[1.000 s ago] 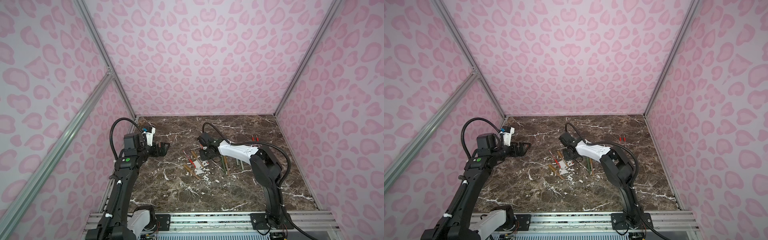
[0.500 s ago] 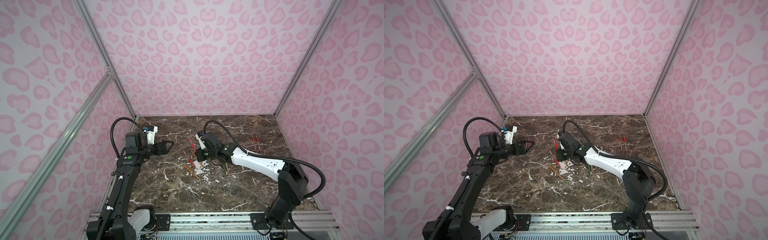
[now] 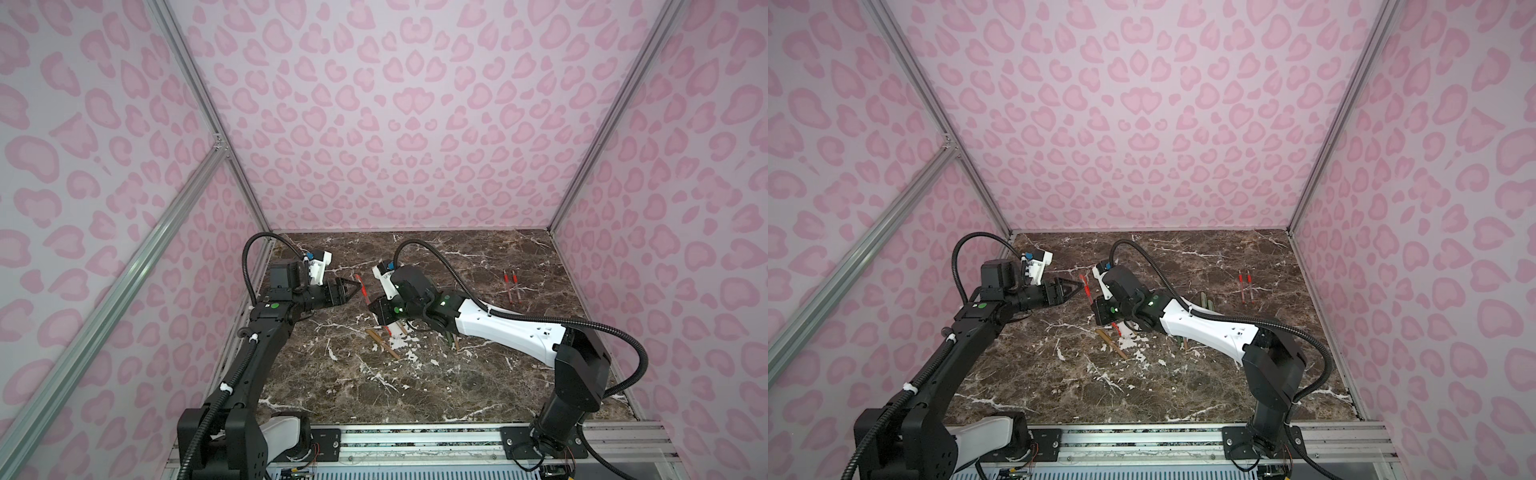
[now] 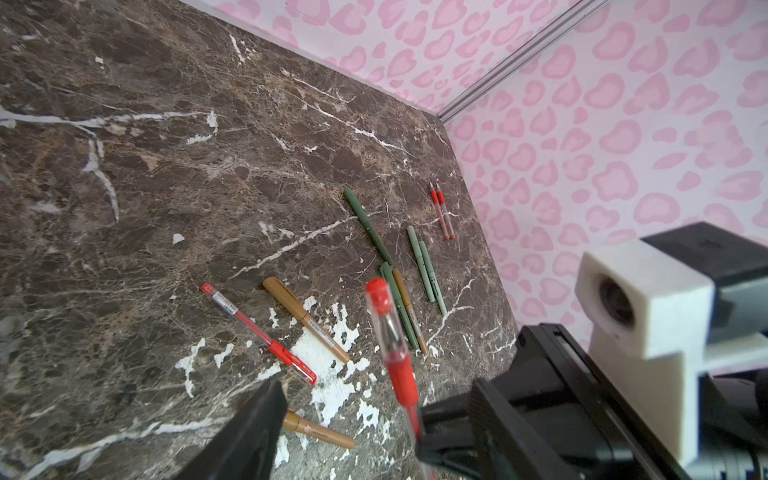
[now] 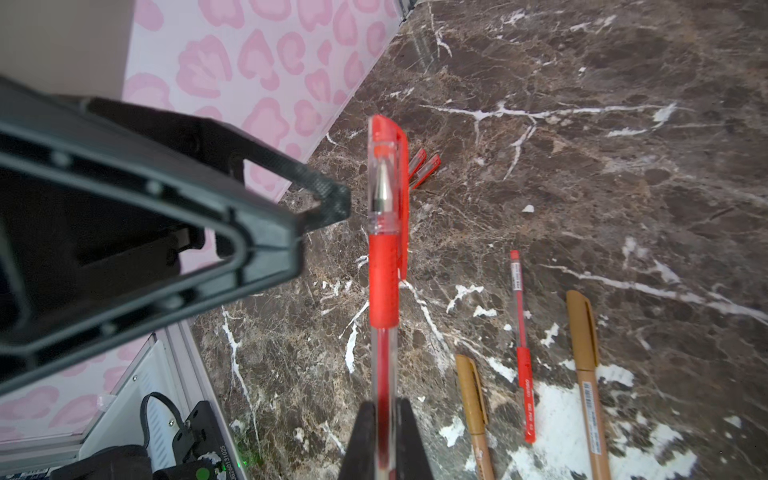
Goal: Open the pen caps
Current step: 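Lift the third red pen toward the left gripper while the left arm moves in, then close the left gripper on the third pen's red cap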
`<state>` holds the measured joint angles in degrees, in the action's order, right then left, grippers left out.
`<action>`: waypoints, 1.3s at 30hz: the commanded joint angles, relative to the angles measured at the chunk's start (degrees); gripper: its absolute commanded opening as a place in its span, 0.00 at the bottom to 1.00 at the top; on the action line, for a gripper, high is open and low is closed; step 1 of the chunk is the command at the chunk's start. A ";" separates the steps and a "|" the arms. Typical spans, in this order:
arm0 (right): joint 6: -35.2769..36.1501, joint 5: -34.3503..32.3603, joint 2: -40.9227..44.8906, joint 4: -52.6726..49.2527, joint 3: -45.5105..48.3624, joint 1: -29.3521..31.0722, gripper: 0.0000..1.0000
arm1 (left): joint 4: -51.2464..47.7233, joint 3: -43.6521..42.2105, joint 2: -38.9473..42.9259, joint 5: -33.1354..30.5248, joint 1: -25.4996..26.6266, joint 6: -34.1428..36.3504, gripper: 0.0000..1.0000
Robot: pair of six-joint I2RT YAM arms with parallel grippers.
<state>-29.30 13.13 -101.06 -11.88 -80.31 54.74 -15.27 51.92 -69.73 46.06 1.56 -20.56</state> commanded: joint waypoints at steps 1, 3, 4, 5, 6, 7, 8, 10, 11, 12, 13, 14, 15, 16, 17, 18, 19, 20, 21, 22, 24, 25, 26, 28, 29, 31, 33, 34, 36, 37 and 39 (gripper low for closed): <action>0.06 0.05 -1.18 -0.02 -1.12 0.33 0.00 | 1.53 1.74 -1.07 -0.36 0.13 -1.68 0.64; 0.51 -0.24 -1.01 0.53 -0.74 0.74 0.00 | 2.05 1.87 -1.41 -0.45 0.20 -2.09 0.60; 0.75 -0.24 -1.16 0.59 -0.72 0.84 0.00 | 2.80 1.65 -1.62 -0.30 0.28 -2.37 0.58; 0.83 -0.13 -1.42 0.56 -0.85 0.89 0.00 | 3.26 1.52 -2.01 -0.27 0.36 -2.68 0.55; 0.82 -0.16 -1.66 0.34 -1.07 0.90 0.00 | 3.19 1.74 -2.35 -0.33 0.44 -2.89 0.51; 0.67 -0.12 -1.95 -0.21 -1.49 0.91 0.00 | 2.50 2.39 -2.67 -0.34 0.38 -2.78 0.46; 0.56 0.03 -1.95 -0.60 -1.86 0.92 0.00 | 1.81 2.97 -2.93 -0.45 0.41 -2.52 0.43; 0.81 0.11 -1.61 0.02 -1.55 1.31 0.00 | 1.62 3.02 -2.95 -0.99 0.37 -2.33 0.39; 1.10 0.08 -1.60 0.25 -1.43 1.40 0.00 | 2.03 2.70 -3.08 -1.06 0.42 -2.50 0.38; 1.26 0.11 -1.85 0.07 -1.62 1.51 0.00 | 2.35 2.49 -3.29 -1.23 0.38 -2.60 0.31; 1.27 -0.02 -2.10 -0.07 -1.79 1.51 0.00 | 2.45 2.48 -3.38 -1.39 0.42 -2.56 0.28; 1.21 -0.10 -2.40 -0.46 -2.00 1.48 0.00 | 1.90 2.84 -3.46 -1.83 0.39 -2.52 0.23; 0.94 0.05 -2.50 -0.68 -2.30 1.45 0.00 | 1.12 3.30 -3.39 -2.16 0.37 -2.26 0.19; 0.89 0.27 -2.35 -0.64 -2.33 1.55 0.00 | 0.96 3.44 -3.22 -2.14 0.38 -2.21 0.17; 0.82 0.26 -2.07 -0.13 -1.98 1.70 0.00 | 0.96 3.45 -3.13 -2.04 0.41 -2.13 0.16; 1.02 0.23 -1.88 0.33 -1.66 1.83 0.00 | 1.41 3.16 -3.19 -1.92 0.45 -2.32 0.13; 1.14 0.10 -1.87 0.58 -1.52 1.95 0.00 | 2.00 2.85 -3.29 -1.82 0.40 -2.55 0.09; 1.25 0.09 -2.03 0.53 -1.75 1.99 0.00 | 2.22 2.66 -3.43 -1.77 0.42 -2.56 0.04; 1.26 -0.05 -2.33 0.04 -2.09 1.90 0.00 | 1.95 2.82 -3.48 -2.05 0.45 -2.54 0.04; 1.18 -0.27 -2.56 -0.66 -2.57 1.86 0.01 | 1.32 3.13 -3.40 -2.22 0.43 -2.24 0.03; 1.11 -0.15 -2.55 -1.32 -3.34 1.92 0.10 | 0.88 3.57 -2.76 -1.95 0.42 -2.03 0.03; 1.09 0.01 -2.48 -0.80 -3.22 1.95 0.14 | 1.17 3.26 -2.53 -1.65 0.42 -2.16 0.03; 1.14 0.01 -2.56 -0.32 -3.18 1.84 0.20 | 2.10 2.74 -2.26 -1.35 0.41 -2.48 0.04; 1.34 0.48 -3.76 -0.35 -4.06 1.58 0.26 | 2.88 2.09 -2.16 -1.16 0.41 -2.56 0.04; 1.26 0.76 -4.58 -1.17 -4.32 1.40 0.28 | 2.41 2.21 -2.16 -1.47 0.37 -2.51 0.04; 1.17 1.00 -5.61 -2.08 -7.33 1.25 0.29 | 1.23 2.90 -1.91 -1.77 0.43 -2.21 0.03; 1.52 1.27 -5.90 -1.48 -7.49 1.31 0.30 | 2.00 2.56 -1.39 -1.26 0.41 -2.64 0.03; 1.68 1.20 -6.18 -1.22 -7.54 1.25 0.29 | 2.71 2.15 -1.29 -0.96 0.45 -3.01 0.04; 1.82 1.26 -7.18 -1.62 -8.14 0.88 0.27 | 2.99 1.91 -1.45 -0.91 0.42 -2.92 0.03; 1.63 1.35 -7.52 -1.88 -8.36 0.68 0.22 | 2.35 2.22 -1.54 -1.18 0.45 -2.81 0.03; 1.09 1.76 -7.62 -2.01 -8.14 0.46 0.14 | 1.55 2.90 -1.38 -1.33 0.37 -2.56 0.04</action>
<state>-27.92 14.61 -108.05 -13.41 -88.44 55.46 -14.55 54.13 -71.35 44.56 1.93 -23.49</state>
